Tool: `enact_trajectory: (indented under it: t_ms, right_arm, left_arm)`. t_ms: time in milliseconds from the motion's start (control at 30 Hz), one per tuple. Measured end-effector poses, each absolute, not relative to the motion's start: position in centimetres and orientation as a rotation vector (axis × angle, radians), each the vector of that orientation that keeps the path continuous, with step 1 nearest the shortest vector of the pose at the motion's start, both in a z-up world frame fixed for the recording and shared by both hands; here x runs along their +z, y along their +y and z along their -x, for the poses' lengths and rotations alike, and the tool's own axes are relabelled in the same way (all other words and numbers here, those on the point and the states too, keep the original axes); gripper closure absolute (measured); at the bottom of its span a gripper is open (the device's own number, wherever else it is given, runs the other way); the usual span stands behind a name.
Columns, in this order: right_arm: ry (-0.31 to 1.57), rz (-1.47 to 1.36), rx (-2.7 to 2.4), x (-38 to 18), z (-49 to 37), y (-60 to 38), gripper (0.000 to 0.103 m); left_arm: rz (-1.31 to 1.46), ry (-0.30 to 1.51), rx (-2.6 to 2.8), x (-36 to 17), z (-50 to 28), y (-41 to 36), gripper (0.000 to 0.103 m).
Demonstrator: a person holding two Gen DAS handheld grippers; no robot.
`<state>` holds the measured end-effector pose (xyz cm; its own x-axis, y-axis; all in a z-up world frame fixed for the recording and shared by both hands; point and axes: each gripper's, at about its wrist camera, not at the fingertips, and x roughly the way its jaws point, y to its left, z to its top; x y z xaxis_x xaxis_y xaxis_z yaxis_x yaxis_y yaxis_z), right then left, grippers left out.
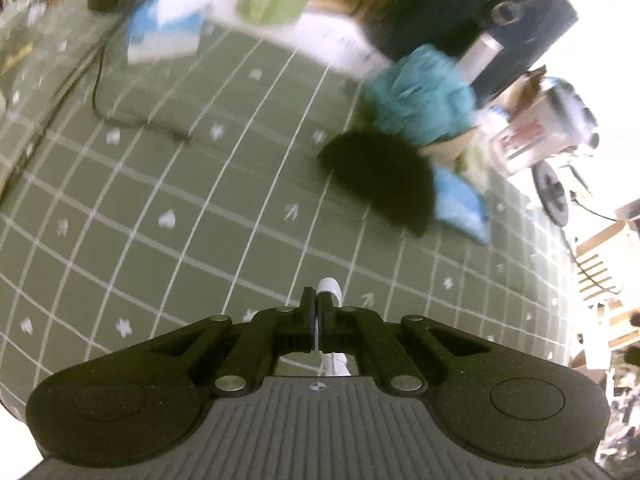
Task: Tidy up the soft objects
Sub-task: 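Lift the white strap with the left tool while the right tool moves to the blue wipes pack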
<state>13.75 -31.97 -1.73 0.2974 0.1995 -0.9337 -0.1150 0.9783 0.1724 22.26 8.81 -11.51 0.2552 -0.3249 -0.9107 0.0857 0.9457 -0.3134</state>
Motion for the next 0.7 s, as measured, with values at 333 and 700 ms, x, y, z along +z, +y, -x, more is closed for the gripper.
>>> enact_trajectory:
  t_ms: [333,700]
  right_arm:
    - [1.177,0.041,0.33,-3.7,-17.2,-31.4,0.0]
    - [1.097,0.138,0.46,-6.2,-19.5,-29.3,0.0]
  left_arm:
    - [0.201,1.109,-0.339,-6.0,-21.2,7.9,0.102]
    - [0.14,0.997,-0.389,1.4,-21.0,9.7,0.102]
